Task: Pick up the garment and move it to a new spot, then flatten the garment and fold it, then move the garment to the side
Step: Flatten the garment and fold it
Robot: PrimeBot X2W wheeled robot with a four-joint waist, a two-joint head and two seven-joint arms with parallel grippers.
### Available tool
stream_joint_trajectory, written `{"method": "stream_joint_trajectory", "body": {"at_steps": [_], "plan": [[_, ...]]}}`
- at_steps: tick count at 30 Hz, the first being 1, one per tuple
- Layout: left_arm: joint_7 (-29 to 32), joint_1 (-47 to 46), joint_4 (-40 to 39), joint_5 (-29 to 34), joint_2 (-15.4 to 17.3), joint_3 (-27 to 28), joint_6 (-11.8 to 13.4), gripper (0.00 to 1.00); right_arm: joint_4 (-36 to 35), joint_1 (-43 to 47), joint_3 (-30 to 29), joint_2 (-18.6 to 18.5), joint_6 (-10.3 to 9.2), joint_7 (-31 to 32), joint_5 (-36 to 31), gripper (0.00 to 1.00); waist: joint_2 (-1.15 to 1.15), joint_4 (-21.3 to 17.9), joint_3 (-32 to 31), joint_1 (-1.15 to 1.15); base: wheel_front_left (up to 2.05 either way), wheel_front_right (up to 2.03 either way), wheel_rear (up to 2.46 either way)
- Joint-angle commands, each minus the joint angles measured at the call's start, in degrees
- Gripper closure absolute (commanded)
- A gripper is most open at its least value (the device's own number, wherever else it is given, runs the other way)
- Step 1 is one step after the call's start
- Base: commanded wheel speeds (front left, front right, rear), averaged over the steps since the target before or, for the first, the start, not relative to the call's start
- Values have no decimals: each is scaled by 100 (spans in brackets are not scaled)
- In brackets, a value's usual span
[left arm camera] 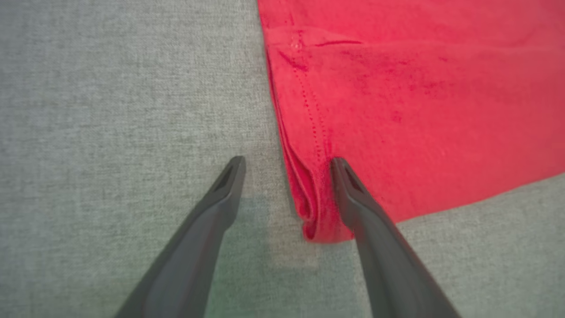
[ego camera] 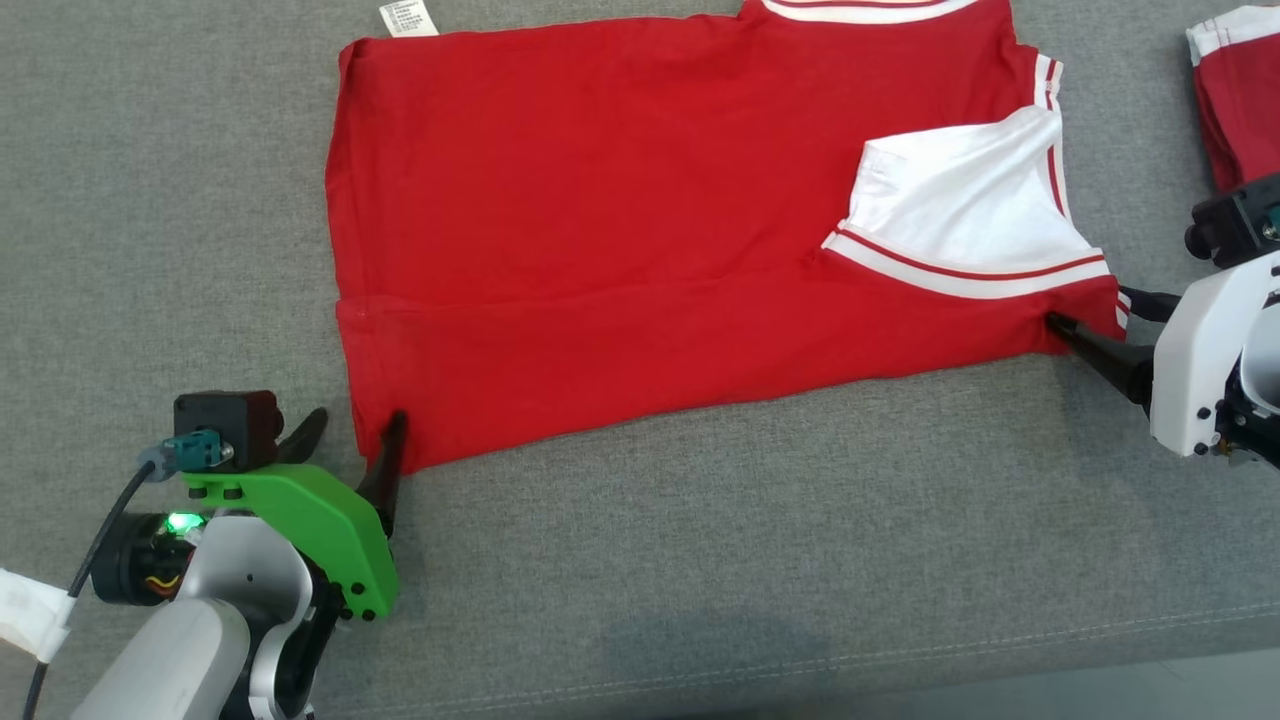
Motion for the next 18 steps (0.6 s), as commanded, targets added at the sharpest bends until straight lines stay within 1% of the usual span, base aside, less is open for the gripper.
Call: {"method": "stream_joint_trajectory", "body": {"at_steps": [1, 5, 8, 13, 14, 15, 16, 17, 18], "plan": [[93, 0, 63, -74, 38, -58, -30, 0, 22, -30, -47, 23, -8, 39, -66, 0, 0, 44, 26, 0, 0, 0, 0], [239, 0, 163, -141, 35, -123, -75, 0, 52, 40, -192, 110, -8, 206, -184, 0, 0, 97, 43, 0, 0, 0, 0], [238, -22, 202, -181, -1, -145, -111, 0, 20, 107, -304, 164, -8, 301, -255, 0, 0, 111, 62, 0, 0, 0, 0], [376, -49, 215, -269, -102, -304, -275, 0, -19, 212, -449, 270, -8, 463, -351, 0, 0, 80, 80, 0, 0, 0, 0], [413, -47, 212, -297, -127, -345, -303, 9, -29, 238, -468, 289, -8, 488, -373, 0, 0, 73, 78, 0, 0, 0, 0], [447, -43, 211, -325, -145, -376, -334, 31, -34, 257, -486, 311, -8, 511, -388, 0, 0, 65, 78, 0, 0, 0, 0], [447, -53, 216, -328, -151, -396, -358, 63, -37, 272, -504, 329, -8, 520, -398, 39, 0, 58, 77, 0, 0, 0, 0], [453, -67, 230, -324, -153, -419, -375, 100, -44, 280, -515, 338, -8, 532, -413, 71, 0, 52, 74, 0, 0, 0, 0], [511, -67, 250, -344, -148, -471, -433, 100, -48, 286, -526, 342, -8, 529, -435, 100, 0, 51, 64, 0, 0, 0, 0]]}}
